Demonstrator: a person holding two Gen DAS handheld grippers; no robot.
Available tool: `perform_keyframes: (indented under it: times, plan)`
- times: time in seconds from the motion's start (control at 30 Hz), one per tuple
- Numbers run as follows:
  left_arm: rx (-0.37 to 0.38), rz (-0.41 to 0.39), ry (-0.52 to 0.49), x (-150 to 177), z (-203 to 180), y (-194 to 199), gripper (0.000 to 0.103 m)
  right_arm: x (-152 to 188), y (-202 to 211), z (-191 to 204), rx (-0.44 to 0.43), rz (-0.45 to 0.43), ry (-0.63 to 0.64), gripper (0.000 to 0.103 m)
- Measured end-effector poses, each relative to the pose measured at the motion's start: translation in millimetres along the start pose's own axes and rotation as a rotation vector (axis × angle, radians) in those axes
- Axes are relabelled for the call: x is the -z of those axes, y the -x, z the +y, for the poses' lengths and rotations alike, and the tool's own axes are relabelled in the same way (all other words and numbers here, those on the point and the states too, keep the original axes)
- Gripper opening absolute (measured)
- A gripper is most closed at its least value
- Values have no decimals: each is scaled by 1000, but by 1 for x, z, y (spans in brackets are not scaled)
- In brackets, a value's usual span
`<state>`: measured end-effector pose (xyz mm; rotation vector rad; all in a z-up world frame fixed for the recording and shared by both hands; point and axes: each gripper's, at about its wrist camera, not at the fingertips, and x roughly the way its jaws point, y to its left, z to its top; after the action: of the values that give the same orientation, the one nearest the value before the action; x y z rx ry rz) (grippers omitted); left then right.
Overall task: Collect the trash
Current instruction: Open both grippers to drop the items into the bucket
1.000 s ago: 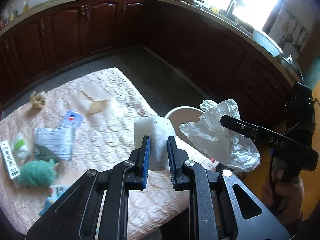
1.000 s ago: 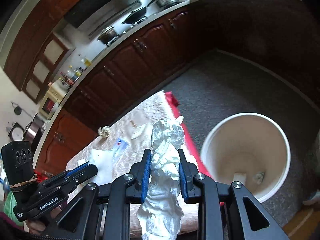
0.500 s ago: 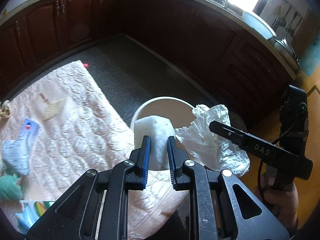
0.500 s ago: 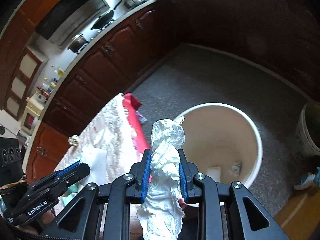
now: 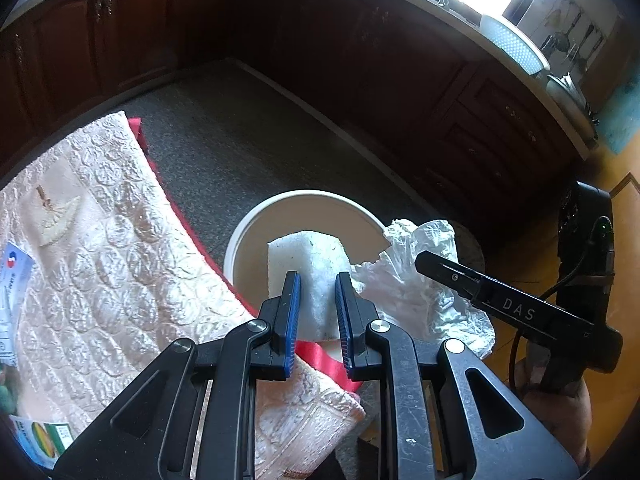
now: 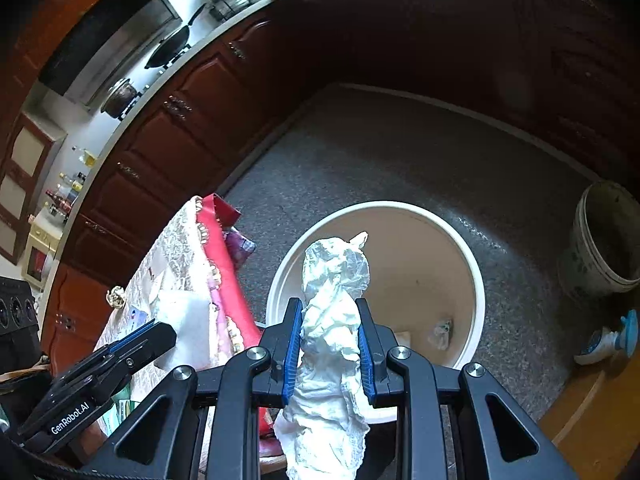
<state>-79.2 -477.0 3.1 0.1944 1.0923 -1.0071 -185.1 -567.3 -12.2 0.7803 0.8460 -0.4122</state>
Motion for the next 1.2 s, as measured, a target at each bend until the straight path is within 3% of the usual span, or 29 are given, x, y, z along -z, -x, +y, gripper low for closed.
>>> perform_keyframes:
  times: [0.27, 0.3, 0.33, 0.4, 0.5, 1.0, 1.2]
  plan:
    - [55, 8, 19, 0, 3, -7, 17, 1, -5, -4, 20, 8, -5, 25]
    - [51, 9, 21, 1, 3, -8, 20, 1, -6, -4, 27, 10, -6, 32]
    - [51, 11, 21, 1, 2, -8, 23, 2, -6, -4, 33, 10, -6, 46]
    - [54, 11, 23, 2, 3, -8, 27, 2, -4, -4, 37, -2, -5, 52]
    - [68, 17, 41, 5, 5, -8, 38, 2, -2, -3, 41, -6, 0, 52]
    - [7, -8, 79, 19, 26, 15, 39, 10, -6, 12, 39, 14, 27, 53]
    - [-37, -32, 92, 23, 37, 29, 39, 14, -6, 28, 56, 9, 56, 61]
